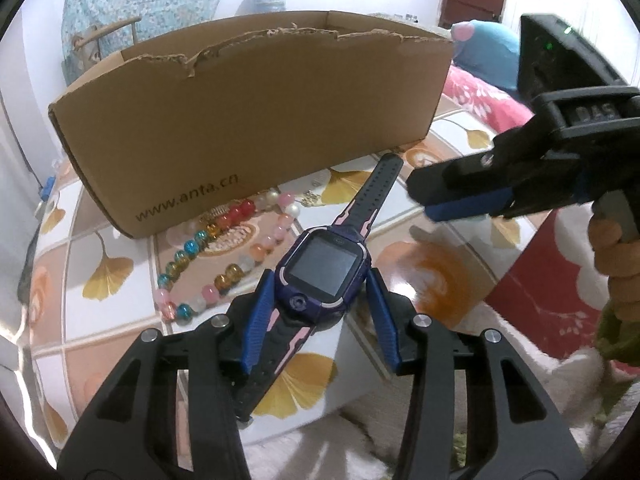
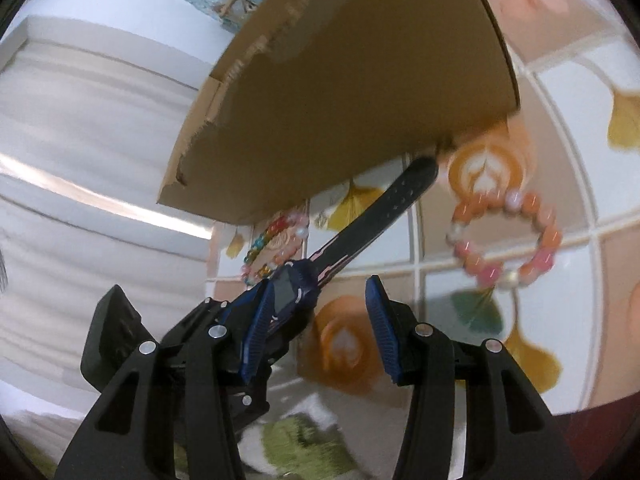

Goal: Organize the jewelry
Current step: 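Close right gripper on the watch strap while left gripper steadies the watch body, then lift the watch by its strap with the right gripper toward the cardboard box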

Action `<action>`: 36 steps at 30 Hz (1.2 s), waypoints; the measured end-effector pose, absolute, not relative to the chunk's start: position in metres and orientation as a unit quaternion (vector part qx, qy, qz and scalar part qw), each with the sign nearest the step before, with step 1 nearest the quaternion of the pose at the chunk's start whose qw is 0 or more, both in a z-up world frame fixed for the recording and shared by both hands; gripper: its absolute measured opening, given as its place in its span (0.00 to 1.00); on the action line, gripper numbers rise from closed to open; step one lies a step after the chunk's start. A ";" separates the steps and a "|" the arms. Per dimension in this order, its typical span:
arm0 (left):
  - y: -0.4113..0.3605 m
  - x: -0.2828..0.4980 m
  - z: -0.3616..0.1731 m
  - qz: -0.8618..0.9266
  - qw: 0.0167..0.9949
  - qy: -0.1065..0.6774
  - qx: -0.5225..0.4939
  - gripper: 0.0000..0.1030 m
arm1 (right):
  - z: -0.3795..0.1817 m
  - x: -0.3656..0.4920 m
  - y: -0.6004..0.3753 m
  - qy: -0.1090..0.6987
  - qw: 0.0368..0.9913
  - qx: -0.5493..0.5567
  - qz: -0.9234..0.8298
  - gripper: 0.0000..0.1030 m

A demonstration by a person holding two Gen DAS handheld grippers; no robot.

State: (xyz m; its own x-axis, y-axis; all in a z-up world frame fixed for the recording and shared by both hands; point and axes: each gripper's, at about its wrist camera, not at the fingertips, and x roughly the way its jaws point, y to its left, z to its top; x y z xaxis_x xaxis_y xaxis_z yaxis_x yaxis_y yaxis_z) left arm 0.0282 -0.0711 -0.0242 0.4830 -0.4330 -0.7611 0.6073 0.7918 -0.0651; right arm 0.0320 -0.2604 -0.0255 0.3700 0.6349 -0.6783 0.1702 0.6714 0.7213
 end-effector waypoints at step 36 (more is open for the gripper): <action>-0.034 0.035 -0.026 -0.367 0.829 0.422 -0.017 0.37 | -0.036 0.046 -0.240 0.554 0.709 0.427 0.091 0.06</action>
